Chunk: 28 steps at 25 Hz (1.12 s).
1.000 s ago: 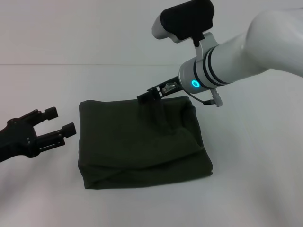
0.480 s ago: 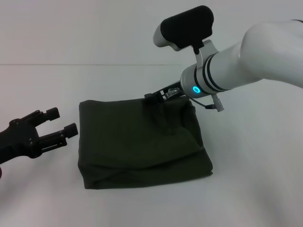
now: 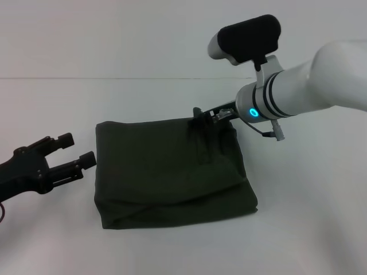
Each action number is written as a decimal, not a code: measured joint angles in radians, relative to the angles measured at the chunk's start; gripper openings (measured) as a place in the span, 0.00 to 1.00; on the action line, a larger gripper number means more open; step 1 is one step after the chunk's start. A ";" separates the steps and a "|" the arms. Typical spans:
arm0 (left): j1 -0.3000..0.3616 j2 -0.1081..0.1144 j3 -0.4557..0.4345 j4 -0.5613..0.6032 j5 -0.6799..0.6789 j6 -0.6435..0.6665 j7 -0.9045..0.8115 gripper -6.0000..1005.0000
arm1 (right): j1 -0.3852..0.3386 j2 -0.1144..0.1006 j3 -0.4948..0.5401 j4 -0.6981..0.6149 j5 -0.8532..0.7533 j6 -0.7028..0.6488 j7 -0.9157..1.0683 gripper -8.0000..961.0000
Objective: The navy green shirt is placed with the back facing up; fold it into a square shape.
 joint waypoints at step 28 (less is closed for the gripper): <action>-0.003 -0.003 -0.043 -0.061 -0.043 0.011 -0.019 0.90 | -0.421 -0.011 0.241 -0.399 0.210 -0.154 -0.272 0.87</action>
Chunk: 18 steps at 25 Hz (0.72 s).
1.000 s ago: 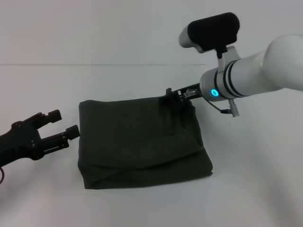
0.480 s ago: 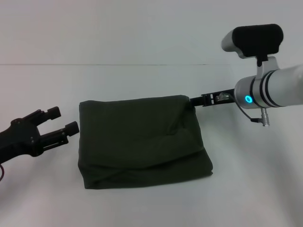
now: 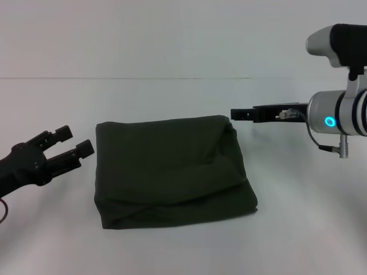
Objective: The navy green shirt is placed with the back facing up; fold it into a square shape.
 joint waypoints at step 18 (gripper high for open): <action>0.021 0.002 -0.035 -0.057 -0.020 0.001 0.003 0.90 | 0.074 -0.006 0.286 0.320 0.389 -0.486 -0.451 0.86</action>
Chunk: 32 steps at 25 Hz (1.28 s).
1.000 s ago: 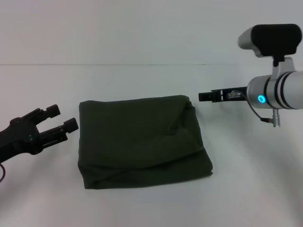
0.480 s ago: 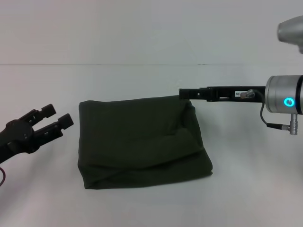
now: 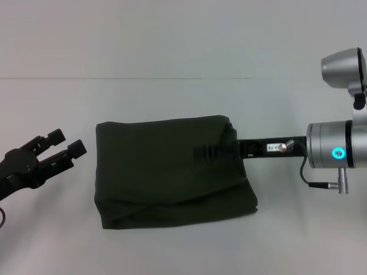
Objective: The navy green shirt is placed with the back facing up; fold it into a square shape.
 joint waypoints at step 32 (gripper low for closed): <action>-0.007 -0.004 0.000 -0.012 -0.012 -0.012 0.002 0.90 | -0.078 -0.043 0.289 0.155 -0.056 -0.178 0.006 0.83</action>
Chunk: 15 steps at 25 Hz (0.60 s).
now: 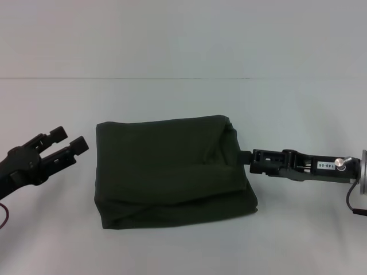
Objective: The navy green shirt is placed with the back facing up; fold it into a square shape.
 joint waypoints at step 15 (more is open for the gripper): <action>0.001 -0.002 0.000 0.004 -0.005 0.009 0.001 0.90 | 0.048 -0.036 -0.004 0.083 -0.001 0.028 0.157 0.82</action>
